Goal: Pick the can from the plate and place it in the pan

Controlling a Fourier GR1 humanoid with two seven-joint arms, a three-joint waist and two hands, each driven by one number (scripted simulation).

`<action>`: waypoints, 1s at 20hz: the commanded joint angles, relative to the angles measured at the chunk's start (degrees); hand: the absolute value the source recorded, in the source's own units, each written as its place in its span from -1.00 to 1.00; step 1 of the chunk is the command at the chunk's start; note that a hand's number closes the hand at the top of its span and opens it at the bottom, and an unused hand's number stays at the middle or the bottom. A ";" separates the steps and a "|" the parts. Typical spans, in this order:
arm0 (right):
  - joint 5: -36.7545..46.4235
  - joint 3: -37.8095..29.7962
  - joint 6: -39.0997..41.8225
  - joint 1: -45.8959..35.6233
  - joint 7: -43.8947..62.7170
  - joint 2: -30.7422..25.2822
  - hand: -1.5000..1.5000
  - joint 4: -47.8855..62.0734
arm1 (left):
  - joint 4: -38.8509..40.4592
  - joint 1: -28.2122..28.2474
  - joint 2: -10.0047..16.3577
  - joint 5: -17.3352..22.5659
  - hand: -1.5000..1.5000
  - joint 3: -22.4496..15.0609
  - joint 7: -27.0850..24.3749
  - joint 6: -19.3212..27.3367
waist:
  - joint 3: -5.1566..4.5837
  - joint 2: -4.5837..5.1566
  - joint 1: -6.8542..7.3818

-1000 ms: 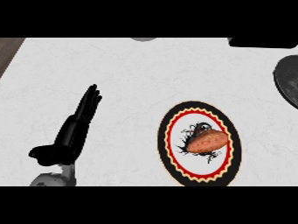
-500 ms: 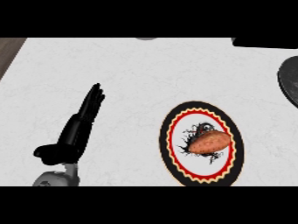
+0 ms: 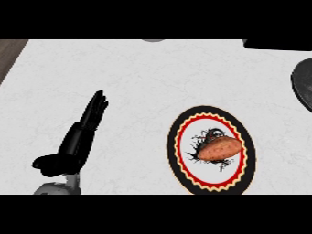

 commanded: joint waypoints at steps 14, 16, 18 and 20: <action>-22.47 -10.92 22.25 8.25 -24.22 1.88 -1.00 -4.94 | 2.60 -0.23 0.68 -0.48 0.00 3.08 -0.95 0.70 | -0.60 -1.75 -3.58; -24.30 -11.33 25.34 11.84 -28.06 2.31 -1.00 -5.05 | -3.71 2.13 -0.68 -0.27 0.00 1.00 4.49 1.99 | -0.56 -1.80 -3.39; -25.87 -9.51 25.83 12.26 -27.02 4.48 -1.00 -8.10 | 3.62 -2.20 -2.08 -2.47 0.00 1.74 1.23 3.54 | -0.64 -1.84 -3.93; -26.74 -7.51 25.98 14.99 -28.33 5.02 -1.00 -9.90 | 4.29 0.26 -2.06 -1.96 0.00 1.58 -1.76 2.21 | -0.62 -1.78 -3.68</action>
